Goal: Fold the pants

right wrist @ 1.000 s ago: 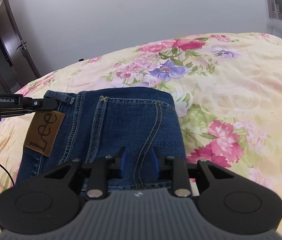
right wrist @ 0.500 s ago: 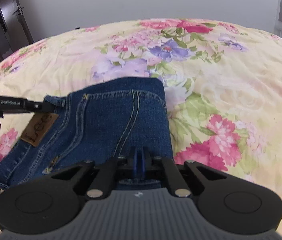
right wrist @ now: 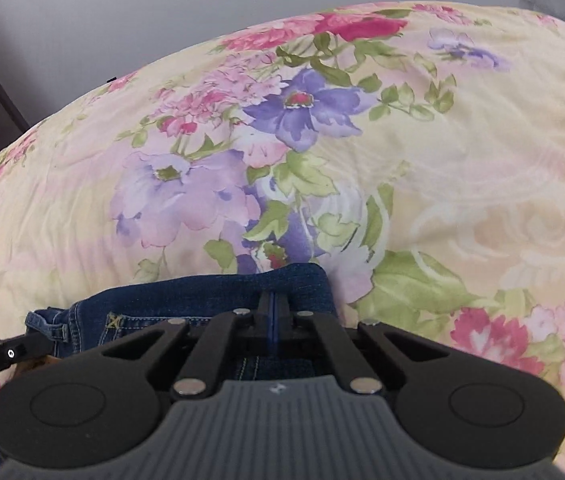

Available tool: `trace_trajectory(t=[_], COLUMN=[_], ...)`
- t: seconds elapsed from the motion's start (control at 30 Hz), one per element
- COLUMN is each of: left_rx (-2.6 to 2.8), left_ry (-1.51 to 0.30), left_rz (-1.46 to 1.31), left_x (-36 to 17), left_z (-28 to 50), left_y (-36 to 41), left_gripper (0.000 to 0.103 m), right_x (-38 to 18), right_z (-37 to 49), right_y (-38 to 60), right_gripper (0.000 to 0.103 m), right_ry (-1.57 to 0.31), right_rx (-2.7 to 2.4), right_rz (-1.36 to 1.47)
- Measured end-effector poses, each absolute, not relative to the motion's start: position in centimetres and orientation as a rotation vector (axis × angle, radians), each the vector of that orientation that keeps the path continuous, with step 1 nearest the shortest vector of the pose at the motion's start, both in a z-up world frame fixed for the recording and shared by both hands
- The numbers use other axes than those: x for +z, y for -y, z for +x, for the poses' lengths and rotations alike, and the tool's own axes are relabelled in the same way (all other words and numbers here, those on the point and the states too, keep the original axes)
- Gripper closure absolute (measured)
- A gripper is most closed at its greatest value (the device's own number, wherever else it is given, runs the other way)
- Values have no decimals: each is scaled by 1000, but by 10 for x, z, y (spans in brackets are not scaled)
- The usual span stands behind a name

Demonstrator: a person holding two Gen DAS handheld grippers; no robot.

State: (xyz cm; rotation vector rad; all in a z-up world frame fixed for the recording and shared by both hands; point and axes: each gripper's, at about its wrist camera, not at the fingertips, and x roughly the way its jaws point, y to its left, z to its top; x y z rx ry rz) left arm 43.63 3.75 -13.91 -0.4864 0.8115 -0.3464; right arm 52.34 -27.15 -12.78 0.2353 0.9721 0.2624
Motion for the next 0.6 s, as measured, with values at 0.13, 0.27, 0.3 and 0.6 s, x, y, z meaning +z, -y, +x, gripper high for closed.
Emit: trace_trajectory(t=[0.13,0.27,0.3,0.6], left_rx=[-326,-254,-245,-240], left_ry=[-821,-806,-808,-747], left_rz=[-476,-396,-390,-299], left_x=[-133,-109,-103,-70], left_z=[436,415,407,311], left_y=[-35,-26,-25,-7], left_gripper=[84,79,79,79], right_x=[-116,-88,-81,-56], right_z=[519,490,476,338], right_y=[263,270,276,327], right_gripper=[103,103,97,95], right_ry=[-974,-934,-927,-843], right_rx=[236,221,230,244], right_rz=[186,190,200,166])
